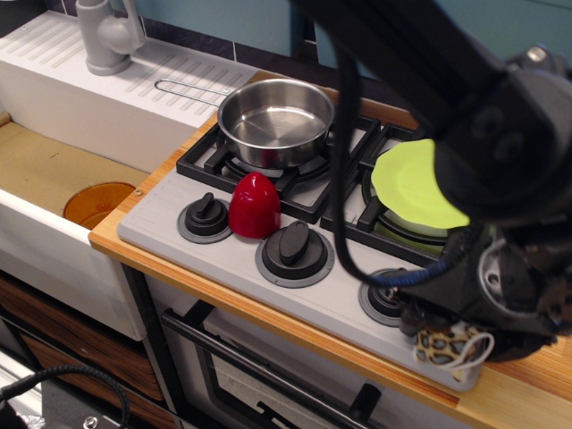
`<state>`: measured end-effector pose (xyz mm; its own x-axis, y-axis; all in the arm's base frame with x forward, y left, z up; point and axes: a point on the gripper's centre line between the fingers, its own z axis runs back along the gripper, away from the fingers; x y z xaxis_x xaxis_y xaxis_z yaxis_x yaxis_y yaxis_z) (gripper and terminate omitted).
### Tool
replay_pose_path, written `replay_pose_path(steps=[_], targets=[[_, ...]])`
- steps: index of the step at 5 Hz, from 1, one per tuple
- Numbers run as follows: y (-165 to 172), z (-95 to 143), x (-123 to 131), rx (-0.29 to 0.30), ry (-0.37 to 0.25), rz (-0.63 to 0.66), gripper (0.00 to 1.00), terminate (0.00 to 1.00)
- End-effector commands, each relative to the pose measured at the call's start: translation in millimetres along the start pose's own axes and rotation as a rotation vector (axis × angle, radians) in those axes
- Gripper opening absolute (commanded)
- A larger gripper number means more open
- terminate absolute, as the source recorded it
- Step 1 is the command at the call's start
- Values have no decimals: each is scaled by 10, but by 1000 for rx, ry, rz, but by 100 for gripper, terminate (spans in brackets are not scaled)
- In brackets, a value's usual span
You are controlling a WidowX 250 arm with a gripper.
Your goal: Put stuffedcheeta on plate and sweetpotato in pot or pan on stove
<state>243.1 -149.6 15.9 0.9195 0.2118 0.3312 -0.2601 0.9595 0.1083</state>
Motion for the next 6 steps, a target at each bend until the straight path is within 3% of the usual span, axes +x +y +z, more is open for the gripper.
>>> replay_pose_path(steps=[1, 3, 4, 5, 6], targets=[[-84, 203, 140, 17, 46, 19, 0, 0], [108, 928, 649, 110, 158, -22, 0, 0], [253, 1050, 1055, 111, 177, -61, 0, 0], [434, 991, 1492, 77, 184, -110, 0, 0], [516, 743, 1762, 52, 160, -130, 0, 0]])
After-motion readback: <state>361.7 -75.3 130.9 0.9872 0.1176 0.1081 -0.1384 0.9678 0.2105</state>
